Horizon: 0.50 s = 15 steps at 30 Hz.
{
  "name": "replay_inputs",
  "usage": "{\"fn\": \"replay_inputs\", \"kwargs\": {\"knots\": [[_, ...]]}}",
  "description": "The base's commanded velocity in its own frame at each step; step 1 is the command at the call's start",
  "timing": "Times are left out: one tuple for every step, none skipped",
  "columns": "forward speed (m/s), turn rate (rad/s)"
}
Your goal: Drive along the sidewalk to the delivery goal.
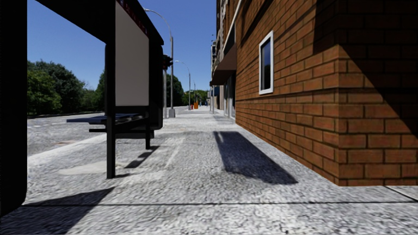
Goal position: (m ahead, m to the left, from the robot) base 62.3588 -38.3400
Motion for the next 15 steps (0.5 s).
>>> {"fn": "replay_inputs", "kwargs": {"knots": [[2.0,0.0],[2.0,0.0],[2.0,0.0],[2.0,0.0],[2.0,0.0],[2.0,0.0],[2.0,0.0],[2.0,0.0],[2.0,0.0],[2.0,0.0],[2.0,0.0],[2.0,0.0],[2.0,0.0],[2.0,0.0],[2.0,0.0]]}}
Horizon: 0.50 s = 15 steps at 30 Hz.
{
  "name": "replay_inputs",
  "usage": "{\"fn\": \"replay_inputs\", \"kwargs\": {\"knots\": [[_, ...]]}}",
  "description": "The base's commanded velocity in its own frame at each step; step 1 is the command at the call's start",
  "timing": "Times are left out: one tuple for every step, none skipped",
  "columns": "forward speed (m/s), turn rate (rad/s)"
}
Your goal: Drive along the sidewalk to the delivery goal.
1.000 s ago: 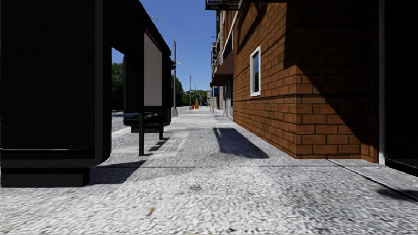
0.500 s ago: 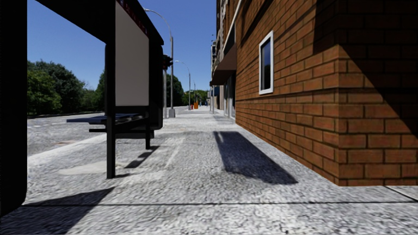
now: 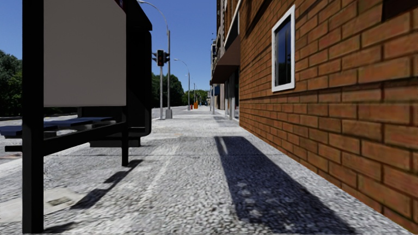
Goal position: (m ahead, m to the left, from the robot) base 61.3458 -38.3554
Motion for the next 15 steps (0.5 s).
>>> {"fn": "replay_inputs", "kwargs": {"knots": [[2.0,0.0],[2.0,0.0],[2.0,0.0],[2.0,0.0],[2.0,0.0],[2.0,0.0],[2.0,0.0],[2.0,0.0],[2.0,0.0],[2.0,0.0],[2.0,0.0],[2.0,0.0],[2.0,0.0],[2.0,0.0],[2.0,0.0]]}}
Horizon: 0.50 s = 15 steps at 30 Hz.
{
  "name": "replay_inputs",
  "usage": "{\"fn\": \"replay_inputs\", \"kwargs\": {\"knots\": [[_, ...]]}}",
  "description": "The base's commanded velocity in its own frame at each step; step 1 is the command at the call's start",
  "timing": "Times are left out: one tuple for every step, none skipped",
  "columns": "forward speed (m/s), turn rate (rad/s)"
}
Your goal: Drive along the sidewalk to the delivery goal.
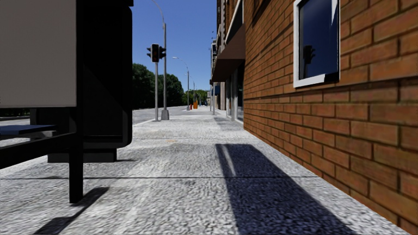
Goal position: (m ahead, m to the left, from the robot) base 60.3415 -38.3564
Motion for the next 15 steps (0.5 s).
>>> {"fn": "replay_inputs", "kwargs": {"knots": [[2.0,0.0],[2.0,0.0],[2.0,0.0],[2.0,0.0],[2.0,0.0],[2.0,0.0],[2.0,0.0],[2.0,0.0],[2.0,0.0],[2.0,0.0],[2.0,0.0],[2.0,0.0],[2.0,0.0],[2.0,0.0],[2.0,0.0]]}}
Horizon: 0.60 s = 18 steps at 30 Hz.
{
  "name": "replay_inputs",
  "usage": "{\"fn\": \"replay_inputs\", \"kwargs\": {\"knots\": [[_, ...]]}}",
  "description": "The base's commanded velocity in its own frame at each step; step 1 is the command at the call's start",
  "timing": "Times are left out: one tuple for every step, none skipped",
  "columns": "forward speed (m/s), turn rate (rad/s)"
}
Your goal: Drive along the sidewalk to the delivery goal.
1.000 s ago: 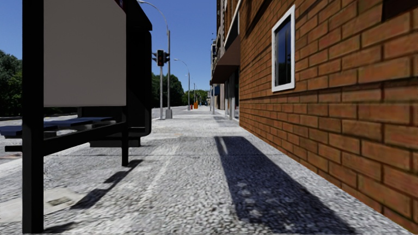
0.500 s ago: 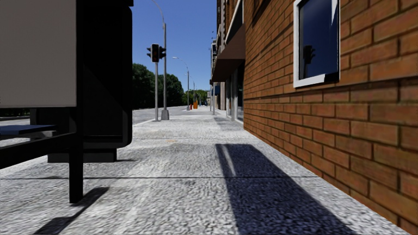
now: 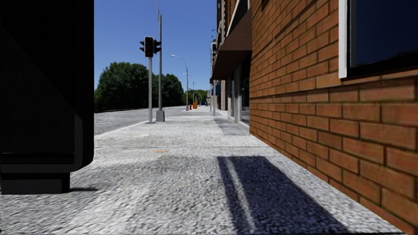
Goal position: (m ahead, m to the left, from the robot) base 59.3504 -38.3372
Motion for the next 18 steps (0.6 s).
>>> {"fn": "replay_inputs", "kwargs": {"knots": [[2.0,0.0],[2.0,0.0],[2.0,0.23],[2.0,0.23],[2.0,0.23],[2.0,0.08],[2.0,0.0],[2.0,0.0],[2.0,0.0],[2.0,0.0],[2.0,0.0],[2.0,0.0],[2.0,0.0],[2.0,0.0],[2.0,0.0],[2.0,0.0],[2.0,0.0],[2.0,0.0]]}}
